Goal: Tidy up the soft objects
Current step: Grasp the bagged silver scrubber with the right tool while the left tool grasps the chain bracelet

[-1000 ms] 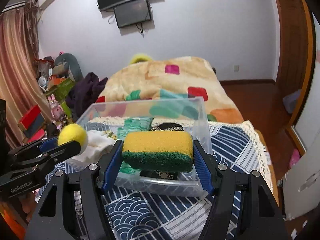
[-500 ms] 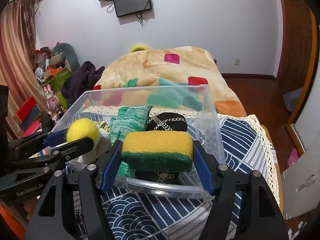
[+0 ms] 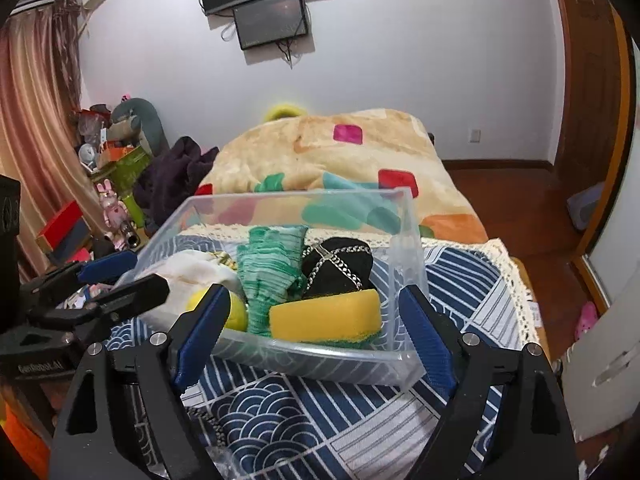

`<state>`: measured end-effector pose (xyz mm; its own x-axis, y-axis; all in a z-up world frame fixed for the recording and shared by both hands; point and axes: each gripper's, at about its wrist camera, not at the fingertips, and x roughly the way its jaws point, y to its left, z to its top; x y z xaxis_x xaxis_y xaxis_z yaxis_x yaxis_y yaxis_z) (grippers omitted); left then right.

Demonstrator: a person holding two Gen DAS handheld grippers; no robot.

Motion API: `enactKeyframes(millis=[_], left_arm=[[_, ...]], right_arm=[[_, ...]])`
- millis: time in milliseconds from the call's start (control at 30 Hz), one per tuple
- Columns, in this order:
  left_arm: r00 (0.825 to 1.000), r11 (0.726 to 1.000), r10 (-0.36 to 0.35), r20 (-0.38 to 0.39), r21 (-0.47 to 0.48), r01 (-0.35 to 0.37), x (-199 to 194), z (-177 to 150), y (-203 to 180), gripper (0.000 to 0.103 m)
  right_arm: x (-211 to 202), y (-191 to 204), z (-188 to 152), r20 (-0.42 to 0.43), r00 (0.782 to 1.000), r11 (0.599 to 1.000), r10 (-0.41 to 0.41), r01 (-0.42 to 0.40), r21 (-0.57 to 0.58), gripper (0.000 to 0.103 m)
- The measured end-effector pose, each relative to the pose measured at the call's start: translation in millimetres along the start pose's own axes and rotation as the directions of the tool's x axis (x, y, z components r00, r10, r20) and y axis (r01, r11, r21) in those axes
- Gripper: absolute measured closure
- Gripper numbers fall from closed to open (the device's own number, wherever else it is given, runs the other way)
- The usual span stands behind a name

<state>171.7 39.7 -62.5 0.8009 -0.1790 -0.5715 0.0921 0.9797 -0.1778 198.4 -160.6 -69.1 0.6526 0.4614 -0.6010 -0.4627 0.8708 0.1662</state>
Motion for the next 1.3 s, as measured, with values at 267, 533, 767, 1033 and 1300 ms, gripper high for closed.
enactKeyframes(millis=[267, 533, 767, 1033, 1300], left_arm=[[0.999, 0.999, 0.002, 0.052, 0.036, -0.004, -44, -11, -8, 0.006], [1.000, 0.999, 0.017, -0.017, 0.043, -0.017, -57, -48, -5, 0.005], [0.992, 0.999, 0.031, -0.120, 0.037, -0.026, -50, -89, 0, 0.005], [0.979, 1.000, -0.002, -0.205, -0.014, -0.001, -29, -115, 5, 0.005], [0.979, 0.999, -0.048, -0.197, -0.014, 0.046, -8, -101, -5, 0.042]], right_arm=[[-39, 13, -5, 0.097, 0.995, 0.999, 0.017, -0.014, -0.035, 0.006], [-48, 33, -39, 0.061, 0.997, 0.996, 0.054, -0.049, -0.075, 0.000], [-26, 45, -73, -0.068, 0.992, 0.992, 0.108, -0.113, -0.063, 0.000], [6, 46, -100, -0.203, 0.972, 0.992, 0.120, -0.125, -0.015, 0.002], [7, 57, -102, -0.200, 0.968, 0.984, 0.154, -0.168, -0.058, 0.031]])
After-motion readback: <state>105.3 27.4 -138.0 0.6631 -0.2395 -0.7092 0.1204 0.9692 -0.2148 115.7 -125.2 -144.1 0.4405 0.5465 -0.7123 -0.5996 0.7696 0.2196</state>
